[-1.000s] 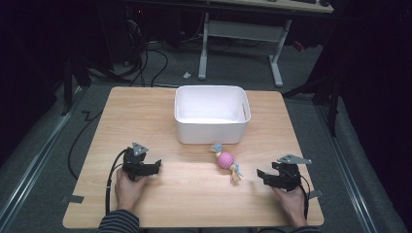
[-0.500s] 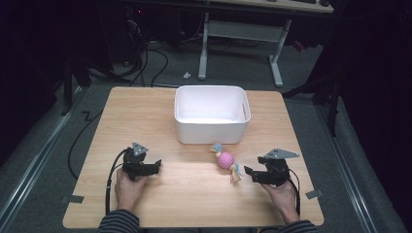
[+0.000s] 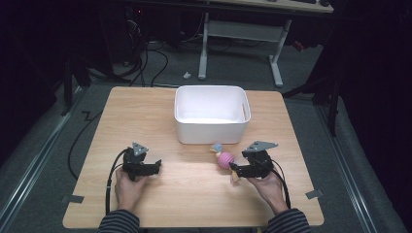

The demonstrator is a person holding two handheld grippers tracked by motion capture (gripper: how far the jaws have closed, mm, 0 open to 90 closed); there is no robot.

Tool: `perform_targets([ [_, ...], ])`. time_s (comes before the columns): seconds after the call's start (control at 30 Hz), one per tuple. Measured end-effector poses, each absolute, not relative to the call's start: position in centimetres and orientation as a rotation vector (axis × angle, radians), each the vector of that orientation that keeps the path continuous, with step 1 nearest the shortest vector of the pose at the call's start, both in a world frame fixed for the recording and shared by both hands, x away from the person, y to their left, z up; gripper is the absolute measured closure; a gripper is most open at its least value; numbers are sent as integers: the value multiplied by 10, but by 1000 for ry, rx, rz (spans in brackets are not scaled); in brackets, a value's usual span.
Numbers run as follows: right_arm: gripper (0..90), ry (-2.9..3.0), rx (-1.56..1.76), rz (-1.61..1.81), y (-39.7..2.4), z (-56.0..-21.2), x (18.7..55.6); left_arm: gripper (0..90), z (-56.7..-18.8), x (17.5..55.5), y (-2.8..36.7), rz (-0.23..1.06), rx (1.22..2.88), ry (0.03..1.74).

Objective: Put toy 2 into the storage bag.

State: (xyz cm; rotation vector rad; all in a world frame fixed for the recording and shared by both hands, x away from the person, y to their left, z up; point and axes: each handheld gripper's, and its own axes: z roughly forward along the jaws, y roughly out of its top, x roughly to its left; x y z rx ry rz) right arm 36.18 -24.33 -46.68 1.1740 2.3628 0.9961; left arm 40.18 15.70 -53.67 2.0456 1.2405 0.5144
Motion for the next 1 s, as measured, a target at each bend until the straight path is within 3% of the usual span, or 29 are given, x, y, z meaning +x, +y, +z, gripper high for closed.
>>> perform_targets([
  [0.73,249,2493,1188,824,-213,-483,395,117,-537,402,156,510,2050,1235],
  [1.0,317,2534,1169,734,-204,-489,398,117,-537,401,156,510,2051,1231],
])
